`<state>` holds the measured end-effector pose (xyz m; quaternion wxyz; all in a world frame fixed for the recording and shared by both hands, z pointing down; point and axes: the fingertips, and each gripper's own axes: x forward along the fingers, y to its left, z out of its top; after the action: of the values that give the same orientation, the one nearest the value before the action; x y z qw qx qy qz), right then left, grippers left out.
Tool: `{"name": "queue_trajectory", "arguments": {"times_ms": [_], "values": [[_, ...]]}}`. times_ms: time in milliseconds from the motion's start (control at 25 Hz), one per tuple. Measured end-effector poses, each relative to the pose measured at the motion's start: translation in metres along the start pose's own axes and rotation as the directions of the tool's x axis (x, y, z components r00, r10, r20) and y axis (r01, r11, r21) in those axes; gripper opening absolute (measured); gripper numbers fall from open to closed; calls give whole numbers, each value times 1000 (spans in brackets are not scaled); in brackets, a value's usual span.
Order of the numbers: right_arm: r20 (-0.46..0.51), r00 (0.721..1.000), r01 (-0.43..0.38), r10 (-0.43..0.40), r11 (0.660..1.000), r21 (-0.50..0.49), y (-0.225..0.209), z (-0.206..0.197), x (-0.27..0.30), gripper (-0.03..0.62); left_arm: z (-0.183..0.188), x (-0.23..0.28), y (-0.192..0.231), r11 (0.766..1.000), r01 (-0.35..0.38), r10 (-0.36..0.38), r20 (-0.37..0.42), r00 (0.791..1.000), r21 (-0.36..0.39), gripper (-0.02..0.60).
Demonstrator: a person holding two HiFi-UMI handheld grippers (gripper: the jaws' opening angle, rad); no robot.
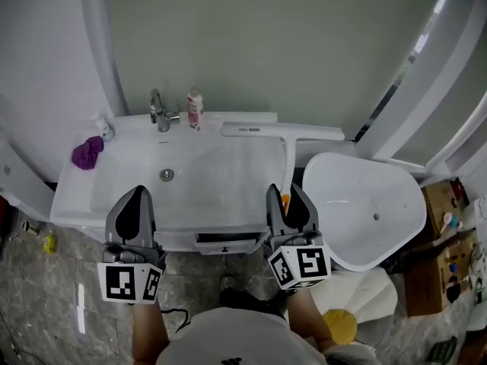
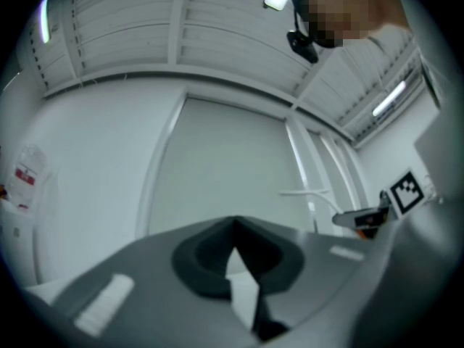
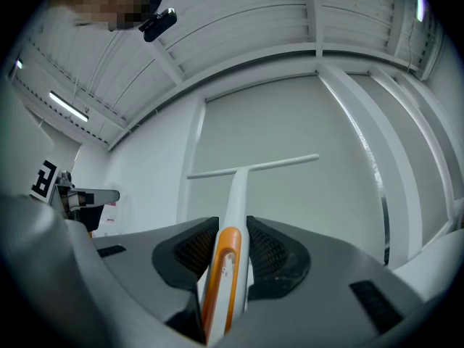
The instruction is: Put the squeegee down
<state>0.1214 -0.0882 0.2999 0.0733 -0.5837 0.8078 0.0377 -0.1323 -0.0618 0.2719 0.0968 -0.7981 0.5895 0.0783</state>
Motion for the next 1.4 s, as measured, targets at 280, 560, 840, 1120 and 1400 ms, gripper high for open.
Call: {"name": "queue_trajectory", "arguments": {"times_ms": [280, 560, 840, 1120, 1400], "values": [[-6, 1000, -28, 28, 999, 19, -27, -9, 39, 118, -8, 38, -1, 999, -32, 32, -3, 999, 11, 7], [-18, 997, -80, 81, 997, 21, -45, -15, 72, 118, -15, 72, -3, 998, -68, 69, 15, 998, -12, 7], [-37, 994, -102, 104, 994, 44, -58, -27, 93, 118, -26, 91, -6, 997, -83, 83, -9, 996, 1, 7], [-51, 993, -105, 109, 992, 70, -63, -40, 112, 118, -35, 105, 1, 996, -88, 88, -25, 996, 6, 7], [-69, 994, -74, 79, 994, 80, -68, -51, 149, 118, -42, 137, 24, 997, -69, 70, -27, 997, 15, 6]]}}
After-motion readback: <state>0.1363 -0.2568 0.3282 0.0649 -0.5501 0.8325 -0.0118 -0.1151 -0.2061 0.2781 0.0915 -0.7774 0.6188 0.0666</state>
